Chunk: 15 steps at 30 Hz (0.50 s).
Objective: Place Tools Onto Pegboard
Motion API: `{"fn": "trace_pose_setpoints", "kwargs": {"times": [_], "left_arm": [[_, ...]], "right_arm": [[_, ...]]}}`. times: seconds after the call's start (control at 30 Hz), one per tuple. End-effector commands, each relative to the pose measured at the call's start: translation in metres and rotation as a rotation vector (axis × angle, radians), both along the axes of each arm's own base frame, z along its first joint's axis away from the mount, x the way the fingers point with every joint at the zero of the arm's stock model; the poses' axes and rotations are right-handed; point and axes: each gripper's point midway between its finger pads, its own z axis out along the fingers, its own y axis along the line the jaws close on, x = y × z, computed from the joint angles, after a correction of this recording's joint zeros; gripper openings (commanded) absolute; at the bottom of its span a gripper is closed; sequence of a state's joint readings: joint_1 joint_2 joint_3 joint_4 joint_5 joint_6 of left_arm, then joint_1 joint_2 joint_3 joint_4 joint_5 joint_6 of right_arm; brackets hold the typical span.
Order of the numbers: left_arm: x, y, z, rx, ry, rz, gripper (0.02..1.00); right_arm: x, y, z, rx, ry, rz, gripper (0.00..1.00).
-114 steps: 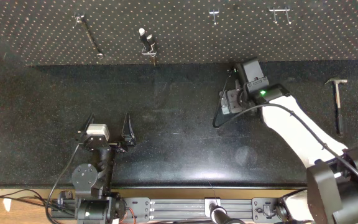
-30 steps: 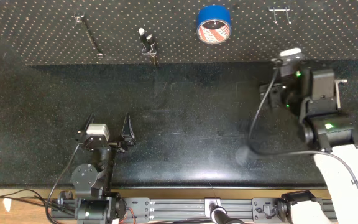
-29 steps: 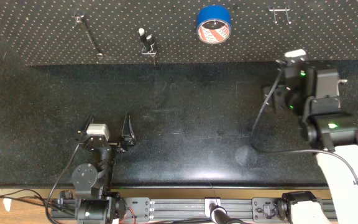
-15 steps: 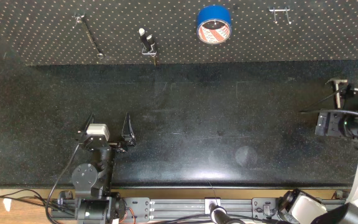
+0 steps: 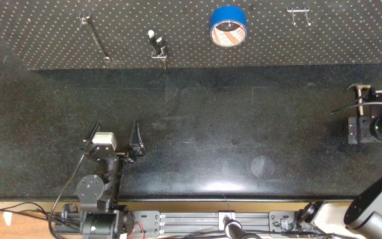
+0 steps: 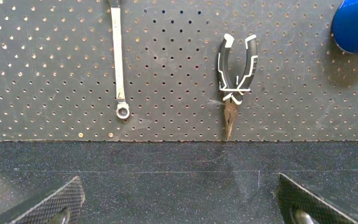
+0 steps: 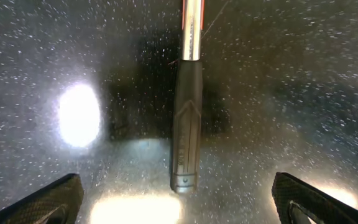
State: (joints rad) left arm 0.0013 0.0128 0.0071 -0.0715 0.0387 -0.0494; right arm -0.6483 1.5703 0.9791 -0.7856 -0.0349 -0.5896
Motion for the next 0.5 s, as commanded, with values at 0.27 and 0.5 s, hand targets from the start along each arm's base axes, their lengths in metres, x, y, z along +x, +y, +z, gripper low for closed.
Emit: {"fn": "trace_pose_setpoints", "kwargs": {"times": [0.27, 0.5], "left_arm": [[-0.001, -0.001, 0.0, 0.001, -0.001, -0.01, 0.996], [-0.001, -0.001, 0.0, 0.001, -0.001, -0.01, 0.996]], "right_arm": [[0.007, -0.008, -0.02, -0.001, 0.013, 0.035, 0.906], [0.007, -0.006, -0.026, 0.013, 0.025, 0.036, 0.855]]}}
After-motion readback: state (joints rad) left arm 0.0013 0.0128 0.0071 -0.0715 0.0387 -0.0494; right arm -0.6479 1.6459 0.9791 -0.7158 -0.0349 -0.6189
